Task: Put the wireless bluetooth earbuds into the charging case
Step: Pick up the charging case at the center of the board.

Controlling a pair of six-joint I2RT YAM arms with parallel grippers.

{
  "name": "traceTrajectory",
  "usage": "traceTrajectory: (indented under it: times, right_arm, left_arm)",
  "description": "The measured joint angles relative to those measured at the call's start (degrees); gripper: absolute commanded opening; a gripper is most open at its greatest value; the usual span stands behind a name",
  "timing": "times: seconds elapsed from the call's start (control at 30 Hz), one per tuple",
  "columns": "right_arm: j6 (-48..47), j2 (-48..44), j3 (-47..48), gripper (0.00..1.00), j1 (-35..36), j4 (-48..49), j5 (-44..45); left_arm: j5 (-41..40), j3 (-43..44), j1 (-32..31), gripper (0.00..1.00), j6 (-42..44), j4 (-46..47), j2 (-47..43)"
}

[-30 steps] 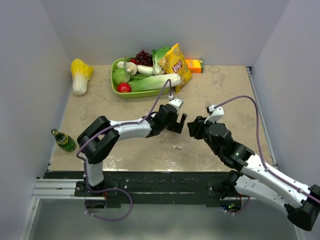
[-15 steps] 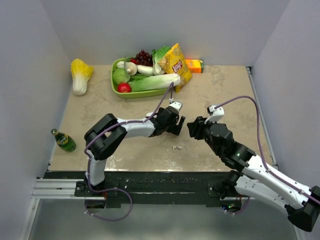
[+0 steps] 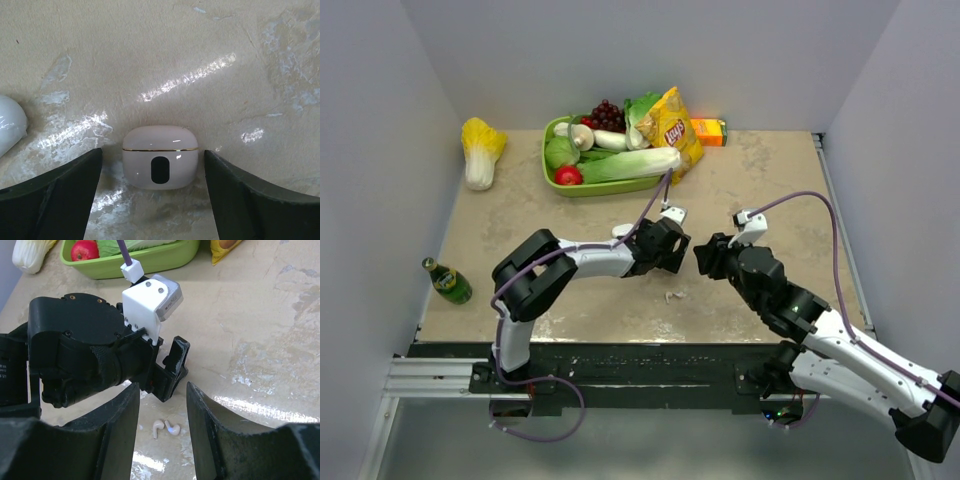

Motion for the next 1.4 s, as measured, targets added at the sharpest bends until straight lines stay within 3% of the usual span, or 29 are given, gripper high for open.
traceTrajectory:
  times: [0.57, 0.73, 0.9, 1.0, 1.03, 1.1, 1.13, 1.17, 1.2, 1.23, 1.4]
  right_arm:
    - [0.0, 0.3, 0.0, 0.46, 0.0, 0.0, 0.0]
    - [0.0, 0.3, 0.0, 0.46, 0.0, -0.1, 0.0]
    - [0.1, 0.3, 0.0, 0.46, 0.0, -0.1, 0.0]
    - [0.1, 0.3, 0.0, 0.46, 0.0, -0.1, 0.0]
    - [0.1, 0.3, 0.0, 0.46, 0.0, -0.2, 0.0]
    - [0.2, 0.3, 0.0, 0.46, 0.0, -0.3, 0.0]
    - [0.2, 0.3, 0.0, 0.46, 0.0, -0.7, 0.0]
    - [0.2, 0.3, 0.0, 0.46, 0.0, -0.8, 0.0]
    - [0.2, 0.3, 0.0, 0.46, 0.0, -1.0, 0.0]
    - [0.2, 0.3, 0.0, 0.46, 0.0, -1.2, 0.0]
    - [0.4, 0.3, 0.0, 0.46, 0.0, -1.9, 0.0]
  left_arm:
    - [-3.2, 1.8, -1.6, 0.7, -0.9, -0.3, 1.4]
    - [-3.1, 1.7, -1.6, 0.77, -0.9, -0.3, 1.4]
    - [-3.2, 1.7, -1.6, 0.78, -0.9, -0.3, 1.4]
    - [-3.2, 1.6, -1.6, 0.7, -0.9, -0.1, 1.4]
    - [-3.1, 1.5, -1.6, 0.6, -1.0, 0.0, 1.4]
    - [-3.0, 1.4, -1.6, 0.51, -1.0, 0.4, 1.4]
    - [-3.0, 1.2, -1.6, 0.32, -0.9, 0.7, 1.4]
    - [-3.0, 1.2, -1.7, 0.23, -0.9, 0.7, 1.4]
    - [-3.0, 0.9, -1.6, 0.07, -0.9, 1.0, 1.3]
    - [-3.0, 0.7, -1.6, 0.0, -0.9, 1.3, 1.3]
    - [-3.0, -2.1, -1.7, 0.0, -0.3, 4.8, 0.0]
